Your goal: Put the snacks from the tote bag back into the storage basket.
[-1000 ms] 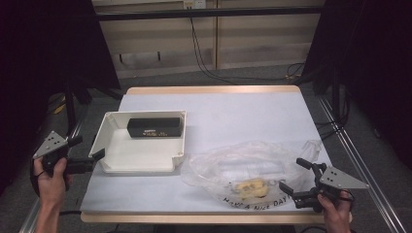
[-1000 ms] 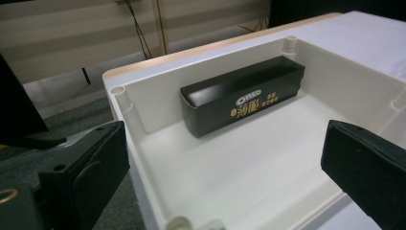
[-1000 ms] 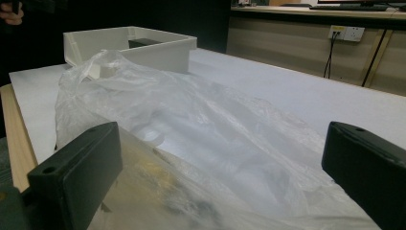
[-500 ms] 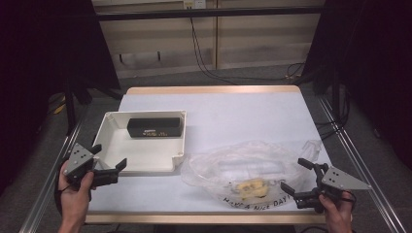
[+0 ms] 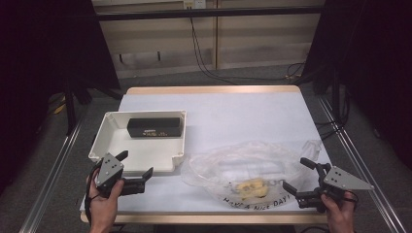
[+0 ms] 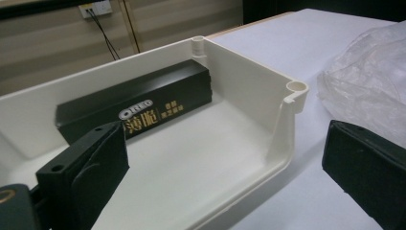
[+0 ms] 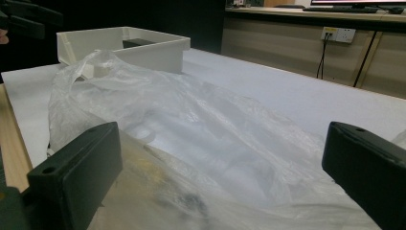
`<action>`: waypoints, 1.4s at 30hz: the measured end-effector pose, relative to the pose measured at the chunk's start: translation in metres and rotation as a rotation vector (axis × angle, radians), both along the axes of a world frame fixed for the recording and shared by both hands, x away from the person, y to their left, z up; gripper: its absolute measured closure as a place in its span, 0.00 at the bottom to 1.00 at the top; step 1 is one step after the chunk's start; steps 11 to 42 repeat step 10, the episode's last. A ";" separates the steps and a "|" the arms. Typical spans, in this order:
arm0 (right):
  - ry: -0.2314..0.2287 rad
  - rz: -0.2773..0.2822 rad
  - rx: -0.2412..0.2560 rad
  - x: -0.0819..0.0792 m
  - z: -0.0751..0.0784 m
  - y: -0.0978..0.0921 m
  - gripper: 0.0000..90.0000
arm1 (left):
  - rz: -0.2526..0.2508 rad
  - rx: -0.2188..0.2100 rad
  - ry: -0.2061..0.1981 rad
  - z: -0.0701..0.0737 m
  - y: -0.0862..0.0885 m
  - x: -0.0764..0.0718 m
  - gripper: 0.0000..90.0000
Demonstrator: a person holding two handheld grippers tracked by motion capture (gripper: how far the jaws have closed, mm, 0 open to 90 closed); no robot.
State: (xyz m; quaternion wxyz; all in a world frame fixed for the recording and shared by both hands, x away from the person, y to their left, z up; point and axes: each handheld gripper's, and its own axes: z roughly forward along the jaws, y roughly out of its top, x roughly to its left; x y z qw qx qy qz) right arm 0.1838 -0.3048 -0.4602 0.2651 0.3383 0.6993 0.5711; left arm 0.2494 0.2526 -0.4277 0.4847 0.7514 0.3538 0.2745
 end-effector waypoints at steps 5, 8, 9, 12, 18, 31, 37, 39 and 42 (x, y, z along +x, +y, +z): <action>0.004 -0.001 -0.002 0.000 0.000 0.000 0.00 | 0.029 -0.043 0.012 -0.019 -0.003 -0.006 0.02; 0.002 0.001 -0.008 0.000 0.000 -0.001 0.00 | 0.004 -0.020 0.027 -0.027 -0.004 -0.007 0.02; 0.004 -0.002 -0.008 0.000 0.000 -0.001 0.00 | 0.000 -0.022 0.031 -0.028 -0.004 -0.007 0.02; 0.007 -0.003 -0.009 -0.001 0.000 -0.002 0.00 | -0.002 -0.015 0.032 -0.029 -0.003 -0.008 0.02; 0.007 -0.003 -0.009 -0.001 0.000 -0.002 0.00 | -0.002 -0.015 0.032 -0.029 -0.003 -0.008 0.02; 0.007 -0.003 -0.009 -0.001 0.000 -0.002 0.00 | -0.002 -0.015 0.032 -0.029 -0.003 -0.008 0.02; 0.007 -0.003 -0.009 -0.001 0.000 -0.002 0.00 | -0.002 -0.015 0.032 -0.029 -0.003 -0.008 0.02; 0.007 -0.003 -0.009 -0.001 0.000 -0.002 0.00 | -0.002 -0.015 0.032 -0.029 -0.003 -0.008 0.02; 0.007 -0.003 -0.009 -0.001 0.000 -0.002 0.00 | -0.002 -0.015 0.032 -0.029 -0.003 -0.008 0.02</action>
